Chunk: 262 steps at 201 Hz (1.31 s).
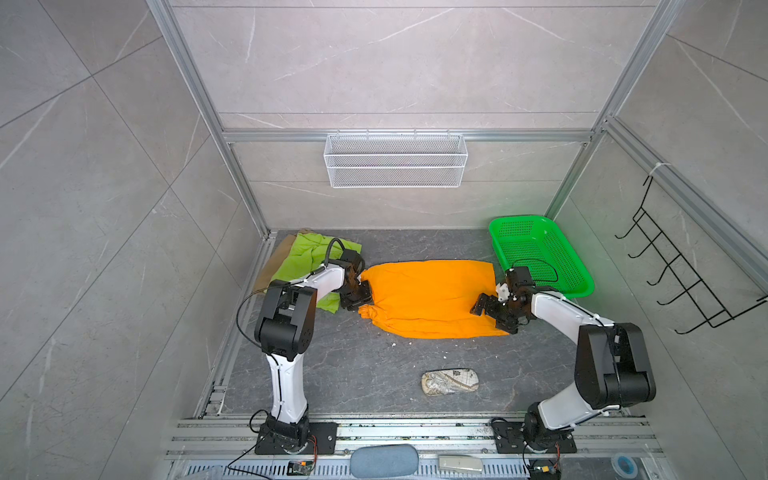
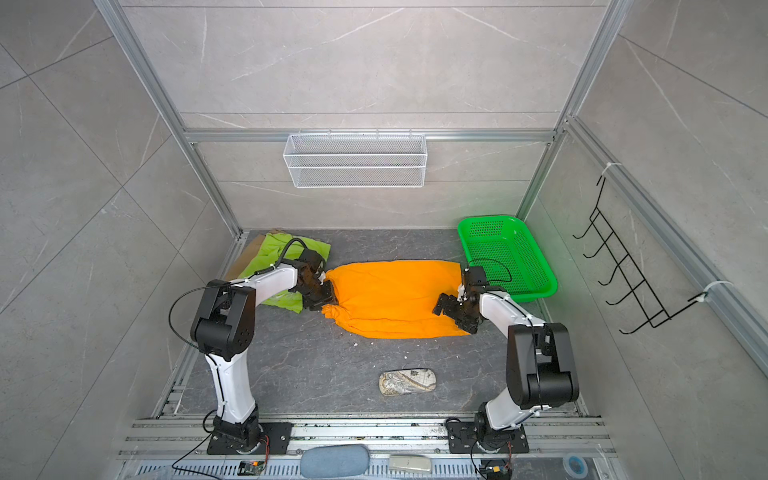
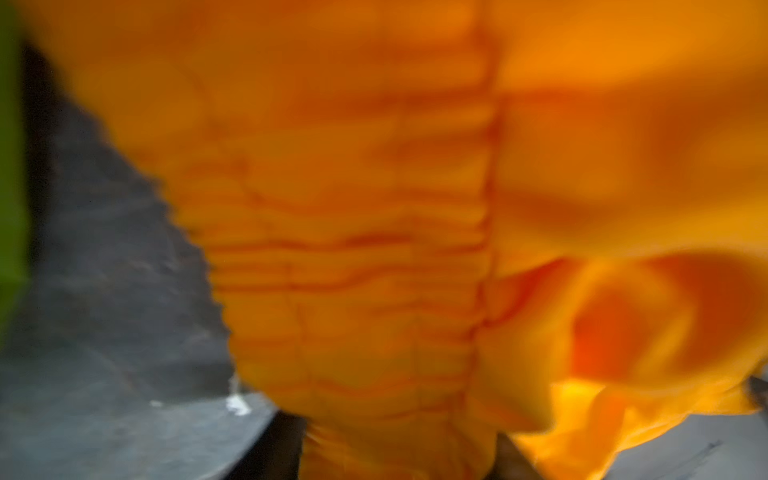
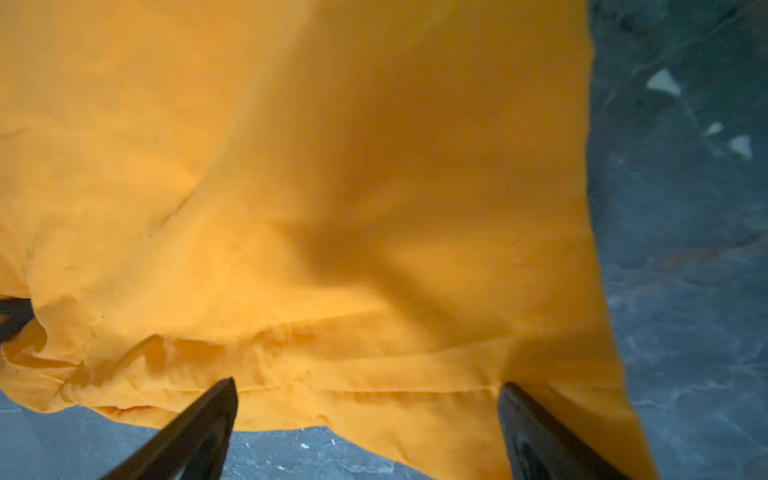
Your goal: Fold and stack the shorts
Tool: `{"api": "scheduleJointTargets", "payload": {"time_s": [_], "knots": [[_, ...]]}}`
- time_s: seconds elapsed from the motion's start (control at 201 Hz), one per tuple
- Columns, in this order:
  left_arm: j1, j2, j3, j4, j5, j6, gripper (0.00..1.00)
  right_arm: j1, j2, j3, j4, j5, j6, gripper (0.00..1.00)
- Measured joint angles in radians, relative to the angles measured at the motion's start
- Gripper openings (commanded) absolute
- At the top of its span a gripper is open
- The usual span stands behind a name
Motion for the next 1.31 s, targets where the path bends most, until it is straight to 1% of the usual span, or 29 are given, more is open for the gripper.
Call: {"api": "scheduleJointTargets", "payload": {"time_s": [0.065,0.234,0.319,0.379,0.473,0.563,0.707,0.837,0.912,0.961,1.016,1.111,1.201,1.275,1.305], "knots": [[-0.001,-0.005,0.000,0.002,0.002,0.006,0.00,0.000,0.006,0.000,0.000,0.000,0.000,0.99],[-0.003,-0.011,0.015,-0.024,-0.019,0.032,0.00,0.000,0.017,0.000,0.001,0.000,0.000,0.99],[-0.006,-0.011,0.061,-0.099,-0.056,0.058,0.00,0.000,0.017,-0.002,0.006,0.000,0.001,0.99],[-0.007,-0.012,0.120,-0.174,-0.098,0.086,0.00,0.000,0.017,-0.005,0.008,0.000,0.002,0.99],[-0.010,-0.014,0.253,-0.299,-0.187,0.134,0.00,0.002,0.024,-0.010,0.017,0.000,0.005,0.99],[-0.017,-0.024,0.412,-0.417,-0.261,0.180,0.00,0.025,0.047,-0.011,0.036,0.002,0.019,0.99],[-0.057,-0.021,0.684,-0.606,-0.391,0.229,0.00,0.143,0.072,0.000,0.083,0.015,0.058,0.99],[-0.158,0.036,0.951,-0.765,-0.454,0.234,0.00,0.254,0.111,0.037,0.126,0.014,0.104,0.99],[-0.243,0.114,1.104,-0.828,-0.463,0.225,0.09,0.286,0.130,0.051,0.152,-0.002,0.126,0.99],[-0.293,0.164,1.167,-0.846,-0.460,0.216,0.20,0.291,0.133,0.052,0.164,-0.011,0.138,0.99],[-0.347,0.224,1.204,-0.853,-0.430,0.200,0.25,0.291,0.133,0.052,0.167,-0.016,0.145,0.99],[-0.421,0.322,1.200,-0.843,-0.353,0.164,0.33,0.287,0.132,0.050,0.170,-0.023,0.152,0.99],[-0.462,0.399,1.160,-0.803,-0.253,0.131,0.39,0.283,0.122,0.036,0.179,-0.027,0.155,0.99],[-0.475,0.426,1.098,-0.760,-0.198,0.111,0.49,0.273,0.102,0.014,0.182,-0.039,0.159,0.99],[-0.475,0.426,1.067,-0.748,-0.186,0.106,0.56,0.268,0.094,0.005,0.181,-0.043,0.162,0.99]]}}
